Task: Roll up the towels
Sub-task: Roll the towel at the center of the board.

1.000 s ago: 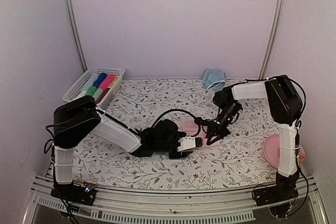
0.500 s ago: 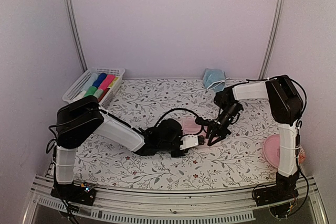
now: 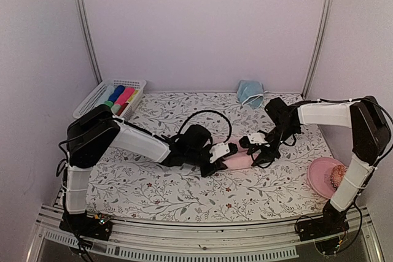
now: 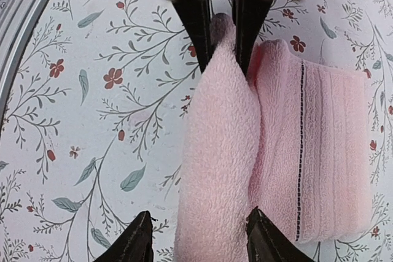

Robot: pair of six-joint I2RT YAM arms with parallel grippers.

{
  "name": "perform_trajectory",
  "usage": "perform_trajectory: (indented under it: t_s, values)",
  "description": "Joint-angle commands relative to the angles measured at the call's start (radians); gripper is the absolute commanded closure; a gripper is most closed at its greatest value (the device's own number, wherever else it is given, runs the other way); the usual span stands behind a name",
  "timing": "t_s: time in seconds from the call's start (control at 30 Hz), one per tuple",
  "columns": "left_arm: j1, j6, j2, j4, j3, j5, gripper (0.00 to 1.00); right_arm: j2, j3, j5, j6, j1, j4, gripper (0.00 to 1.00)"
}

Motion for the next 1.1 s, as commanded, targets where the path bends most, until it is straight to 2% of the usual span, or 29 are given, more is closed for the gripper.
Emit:
perform_trajectory:
  t_s: [0.0,0.37,1.07]
  values:
    - [0.055,-0.119,0.077,-0.171,0.047,0.144,0.86,-0.065,-0.041,0.019,-0.033,-0.004,0.126,0.47]
    - [0.098,-0.163,0.122,-0.242,0.103,0.247,0.84,-0.068,-0.062,0.011,-0.035,0.036,0.148,0.47]
    - [0.106,-0.142,0.162,-0.359,0.201,0.246,0.81,0.019,-0.055,0.111,-0.030,0.070,0.141,0.54]
